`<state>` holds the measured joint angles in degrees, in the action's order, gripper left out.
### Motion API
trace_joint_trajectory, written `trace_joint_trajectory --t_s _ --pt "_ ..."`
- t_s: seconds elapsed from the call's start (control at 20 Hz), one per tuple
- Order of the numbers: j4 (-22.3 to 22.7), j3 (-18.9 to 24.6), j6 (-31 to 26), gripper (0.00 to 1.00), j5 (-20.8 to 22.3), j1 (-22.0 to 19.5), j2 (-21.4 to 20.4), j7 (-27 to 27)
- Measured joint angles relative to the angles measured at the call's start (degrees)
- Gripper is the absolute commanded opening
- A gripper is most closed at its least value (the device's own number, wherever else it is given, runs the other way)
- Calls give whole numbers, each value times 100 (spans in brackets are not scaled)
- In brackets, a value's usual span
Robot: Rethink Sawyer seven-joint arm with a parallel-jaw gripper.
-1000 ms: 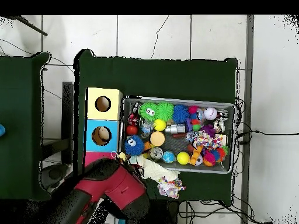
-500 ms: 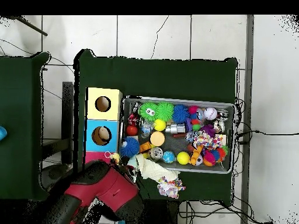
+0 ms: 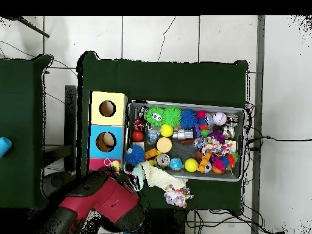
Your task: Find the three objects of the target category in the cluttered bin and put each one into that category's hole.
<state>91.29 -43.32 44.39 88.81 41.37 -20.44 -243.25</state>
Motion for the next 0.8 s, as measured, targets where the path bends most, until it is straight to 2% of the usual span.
trace_joint_trajectory --t_s 0.8 --pt "399 332 -91 0 -277 1 -205 -10"
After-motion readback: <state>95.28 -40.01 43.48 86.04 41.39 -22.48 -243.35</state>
